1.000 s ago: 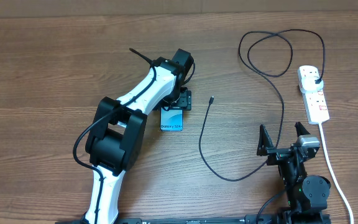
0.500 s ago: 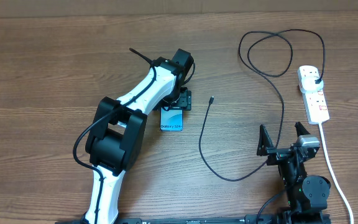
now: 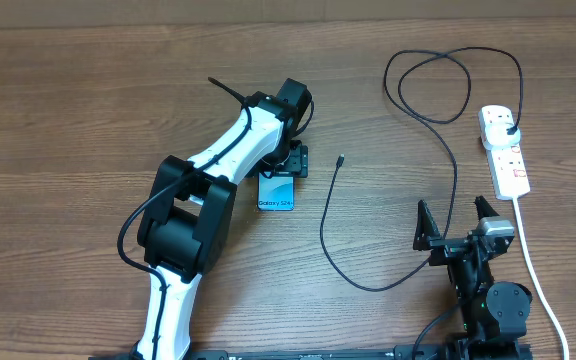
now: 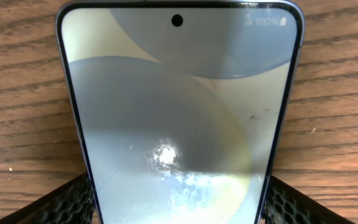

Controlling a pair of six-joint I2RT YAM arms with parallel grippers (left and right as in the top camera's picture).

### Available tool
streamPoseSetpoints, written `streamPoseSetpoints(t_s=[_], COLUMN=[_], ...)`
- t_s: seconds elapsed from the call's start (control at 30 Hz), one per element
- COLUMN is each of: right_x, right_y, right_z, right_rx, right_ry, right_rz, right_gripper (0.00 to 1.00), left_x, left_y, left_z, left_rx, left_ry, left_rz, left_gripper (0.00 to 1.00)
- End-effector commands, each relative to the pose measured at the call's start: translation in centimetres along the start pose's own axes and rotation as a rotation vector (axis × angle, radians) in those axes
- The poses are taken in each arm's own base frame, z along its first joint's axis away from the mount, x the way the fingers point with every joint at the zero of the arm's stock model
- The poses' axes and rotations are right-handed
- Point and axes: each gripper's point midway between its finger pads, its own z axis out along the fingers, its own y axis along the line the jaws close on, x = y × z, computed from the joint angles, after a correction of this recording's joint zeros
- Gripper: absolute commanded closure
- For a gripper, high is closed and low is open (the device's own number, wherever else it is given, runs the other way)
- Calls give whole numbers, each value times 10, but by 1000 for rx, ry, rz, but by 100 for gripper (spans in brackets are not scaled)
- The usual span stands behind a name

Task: Plug charger to phone and switch on socket
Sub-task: 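Close the left gripper on the phone's top end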

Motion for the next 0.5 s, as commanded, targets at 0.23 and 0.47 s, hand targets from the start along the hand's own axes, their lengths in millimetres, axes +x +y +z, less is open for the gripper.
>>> streamPoseSetpoints(t_s=[0.23, 0.47], right_x=[1, 1], right_y=[-1, -1], right_z=[0, 0], right_rx=[6, 6], right_ry=[-6, -6], right_rz=[-5, -5], right_gripper=[0, 0], left_x=[29, 29], left_y=[2, 2], left_z=[39, 39], left_rx=[3, 1], left_ry=[145, 145], left_rz=[-20, -23], left_gripper=[14, 16])
